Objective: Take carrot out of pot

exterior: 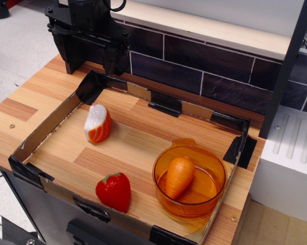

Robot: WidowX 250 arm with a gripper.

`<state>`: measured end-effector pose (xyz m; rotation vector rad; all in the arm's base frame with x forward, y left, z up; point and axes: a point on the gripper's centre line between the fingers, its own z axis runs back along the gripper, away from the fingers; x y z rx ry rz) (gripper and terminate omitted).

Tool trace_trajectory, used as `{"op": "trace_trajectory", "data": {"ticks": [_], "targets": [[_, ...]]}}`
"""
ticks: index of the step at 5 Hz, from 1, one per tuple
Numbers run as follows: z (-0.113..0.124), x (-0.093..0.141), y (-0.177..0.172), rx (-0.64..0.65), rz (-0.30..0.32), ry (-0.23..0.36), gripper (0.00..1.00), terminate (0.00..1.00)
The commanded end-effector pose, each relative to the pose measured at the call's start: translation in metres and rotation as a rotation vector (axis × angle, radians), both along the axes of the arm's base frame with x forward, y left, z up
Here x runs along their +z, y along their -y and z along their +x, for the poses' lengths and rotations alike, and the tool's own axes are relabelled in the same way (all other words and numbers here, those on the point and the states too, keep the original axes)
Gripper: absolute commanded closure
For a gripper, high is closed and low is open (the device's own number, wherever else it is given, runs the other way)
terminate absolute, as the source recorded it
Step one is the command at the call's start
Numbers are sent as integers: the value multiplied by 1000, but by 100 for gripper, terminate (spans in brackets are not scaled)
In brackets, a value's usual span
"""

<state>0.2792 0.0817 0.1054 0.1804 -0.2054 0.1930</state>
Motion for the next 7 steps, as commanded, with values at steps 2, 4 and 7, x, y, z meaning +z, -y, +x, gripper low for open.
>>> {"op": "trace_trajectory", "data": {"ticks": [2, 4, 7], "targets": [[-3, 4, 15, -6, -9, 10, 0, 0], [-19, 23, 70, -46, -59, 19, 0, 0], [-39, -25, 139, -58, -103, 23, 0, 0]]}}
